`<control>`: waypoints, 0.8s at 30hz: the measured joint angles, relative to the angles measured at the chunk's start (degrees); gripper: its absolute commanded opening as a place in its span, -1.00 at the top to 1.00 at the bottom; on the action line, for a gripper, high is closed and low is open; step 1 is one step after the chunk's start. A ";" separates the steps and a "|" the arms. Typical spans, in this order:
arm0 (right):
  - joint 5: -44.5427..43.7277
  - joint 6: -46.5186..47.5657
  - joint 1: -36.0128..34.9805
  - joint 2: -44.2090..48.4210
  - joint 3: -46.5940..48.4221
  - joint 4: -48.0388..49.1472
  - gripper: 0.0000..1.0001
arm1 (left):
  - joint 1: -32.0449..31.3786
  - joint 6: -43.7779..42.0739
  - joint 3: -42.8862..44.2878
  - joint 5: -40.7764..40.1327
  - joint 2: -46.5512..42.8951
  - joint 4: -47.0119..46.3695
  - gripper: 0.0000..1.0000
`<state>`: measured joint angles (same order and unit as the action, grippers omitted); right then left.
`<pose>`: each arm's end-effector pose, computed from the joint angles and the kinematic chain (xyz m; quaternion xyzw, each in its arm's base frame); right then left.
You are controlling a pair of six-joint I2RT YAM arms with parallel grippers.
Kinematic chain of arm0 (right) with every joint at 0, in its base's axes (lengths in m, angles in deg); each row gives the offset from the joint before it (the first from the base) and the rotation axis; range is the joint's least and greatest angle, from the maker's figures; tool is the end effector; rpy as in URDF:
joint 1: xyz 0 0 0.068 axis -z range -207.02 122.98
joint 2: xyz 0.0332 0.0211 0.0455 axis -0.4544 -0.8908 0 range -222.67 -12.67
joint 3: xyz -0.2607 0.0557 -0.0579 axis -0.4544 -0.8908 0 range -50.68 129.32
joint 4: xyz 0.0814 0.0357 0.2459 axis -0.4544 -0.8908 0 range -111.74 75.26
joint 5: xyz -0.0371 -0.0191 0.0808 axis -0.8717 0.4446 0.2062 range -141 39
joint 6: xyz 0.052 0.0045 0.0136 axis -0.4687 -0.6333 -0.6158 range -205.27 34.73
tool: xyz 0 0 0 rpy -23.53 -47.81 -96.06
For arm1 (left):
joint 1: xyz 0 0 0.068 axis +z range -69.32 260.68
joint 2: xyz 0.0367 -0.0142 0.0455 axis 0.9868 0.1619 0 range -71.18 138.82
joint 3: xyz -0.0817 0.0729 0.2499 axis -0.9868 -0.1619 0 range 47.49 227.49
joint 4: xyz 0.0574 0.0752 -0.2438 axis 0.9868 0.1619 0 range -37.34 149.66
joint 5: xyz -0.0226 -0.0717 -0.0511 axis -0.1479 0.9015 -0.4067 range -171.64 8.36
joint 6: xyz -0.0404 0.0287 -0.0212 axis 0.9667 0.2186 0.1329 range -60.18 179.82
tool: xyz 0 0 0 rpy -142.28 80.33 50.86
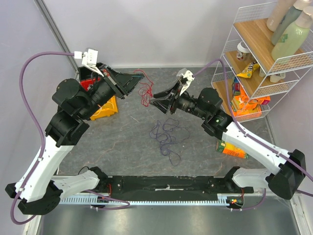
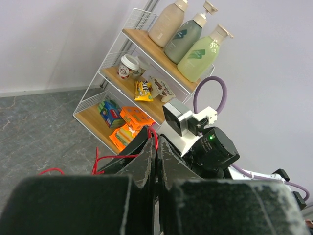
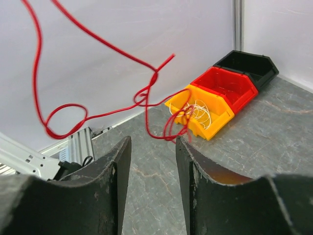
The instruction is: Untangle the cables
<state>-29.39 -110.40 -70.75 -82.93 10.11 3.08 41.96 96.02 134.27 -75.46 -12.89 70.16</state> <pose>0.1994 0.2087 0.3964 -0.2437 0.6107 0.5213 0.5439 0.1344 -0.1126 0.5286 0.0555 0.6341 -0.4958 0.5908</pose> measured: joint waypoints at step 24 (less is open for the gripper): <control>-6.80 -0.04 -0.04 0.15 -1.31 1.84 0.98 | 0.00 -2.60 0.02 -1.38 -0.59 1.18 0.96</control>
<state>-36.19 -110.44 -70.79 -82.78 8.80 4.92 41.96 93.42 134.29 -76.84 -13.48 71.34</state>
